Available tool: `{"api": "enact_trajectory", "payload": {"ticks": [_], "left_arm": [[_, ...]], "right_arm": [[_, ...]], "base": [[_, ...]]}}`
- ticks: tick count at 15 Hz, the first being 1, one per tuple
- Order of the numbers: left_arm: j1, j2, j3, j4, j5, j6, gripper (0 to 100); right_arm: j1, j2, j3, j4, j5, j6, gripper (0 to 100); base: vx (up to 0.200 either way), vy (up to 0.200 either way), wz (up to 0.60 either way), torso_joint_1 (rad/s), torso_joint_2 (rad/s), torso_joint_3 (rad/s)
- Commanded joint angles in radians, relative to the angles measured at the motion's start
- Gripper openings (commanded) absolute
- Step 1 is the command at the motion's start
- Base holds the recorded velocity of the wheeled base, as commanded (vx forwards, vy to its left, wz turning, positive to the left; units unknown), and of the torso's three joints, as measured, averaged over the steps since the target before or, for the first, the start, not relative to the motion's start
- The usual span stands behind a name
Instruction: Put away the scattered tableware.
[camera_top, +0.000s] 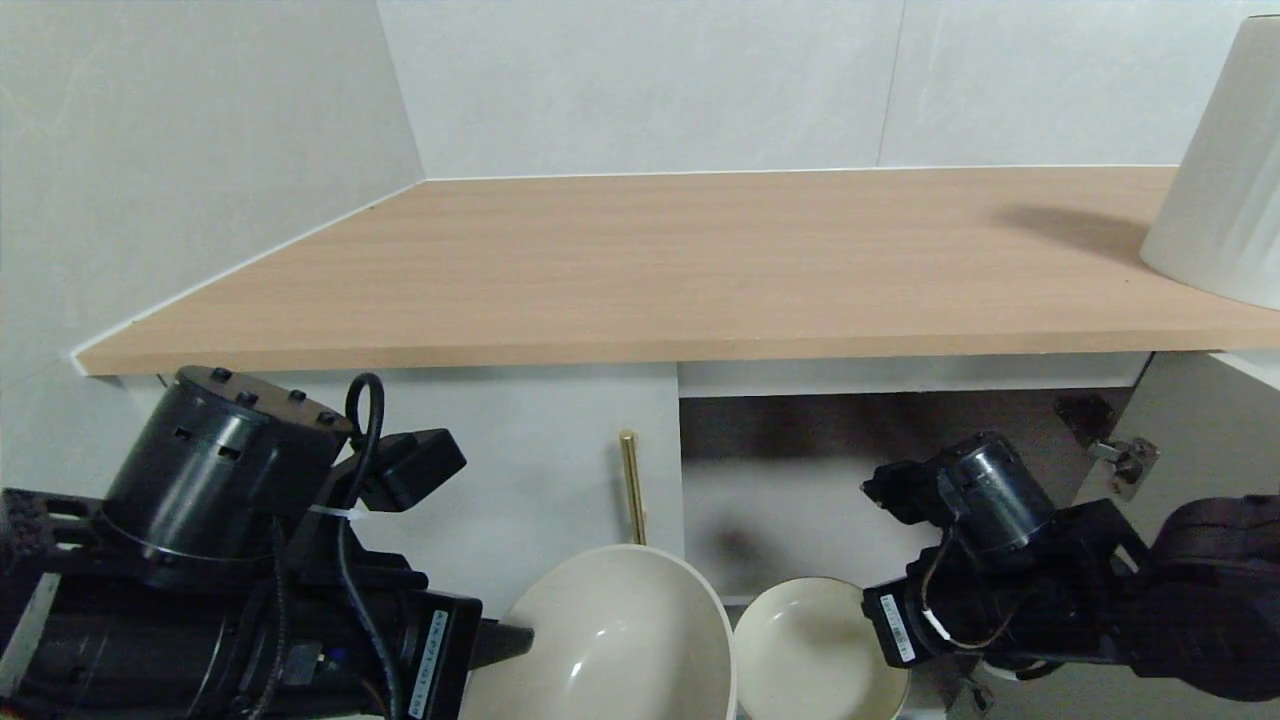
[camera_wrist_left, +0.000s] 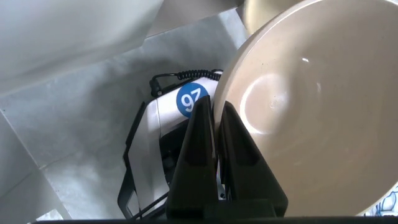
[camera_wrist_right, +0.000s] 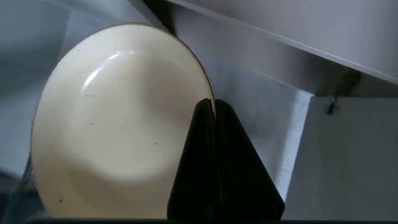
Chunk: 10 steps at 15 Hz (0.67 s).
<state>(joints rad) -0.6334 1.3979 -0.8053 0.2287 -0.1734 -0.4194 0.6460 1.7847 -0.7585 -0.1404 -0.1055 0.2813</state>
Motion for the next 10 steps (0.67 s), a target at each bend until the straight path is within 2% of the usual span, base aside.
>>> {"api": "enact_trajectory", "payload": {"ticks": [1, 2, 4, 5, 7, 10], "left_arm": [[0.0, 0.004, 0.0, 0.0, 0.0, -0.001, 0], [0.0, 0.004, 0.0, 0.0, 0.0, -0.001, 0], [0.0, 0.004, 0.0, 0.0, 0.0, -0.001, 0], [0.0, 0.004, 0.002, 0.0, 0.0, 0.001, 0], [0.0, 0.004, 0.002, 0.0, 0.0, -0.001, 0], [0.0, 0.006, 0.002, 0.0, 0.0, 0.001, 0]], "right_arm": [[-0.032, 0.142, 0.004, -0.082, -0.008, 0.021, 0], [-0.054, 0.185, 0.002, -0.148, -0.019, 0.033, 0], [-0.062, 0.202, 0.002, -0.177, -0.023, 0.041, 0], [-0.085, 0.245, 0.002, -0.263, -0.026, 0.065, 0], [-0.111, 0.283, -0.002, -0.315, -0.026, 0.07, 0], [-0.146, 0.367, -0.001, -0.481, -0.068, 0.084, 0]], "base": [[0.0, 0.0, 0.0, 0.0, 0.0, 0.0], [0.0, 0.0, 0.0, 0.0, 0.0, 0.0], [0.0, 0.0, 0.0, 0.0, 0.0, 0.0], [0.0, 0.0, 0.0, 0.0, 0.0, 0.0], [0.0, 0.0, 0.0, 0.0, 0.0, 0.0], [0.0, 0.0, 0.0, 0.0, 0.0, 0.0]]}}
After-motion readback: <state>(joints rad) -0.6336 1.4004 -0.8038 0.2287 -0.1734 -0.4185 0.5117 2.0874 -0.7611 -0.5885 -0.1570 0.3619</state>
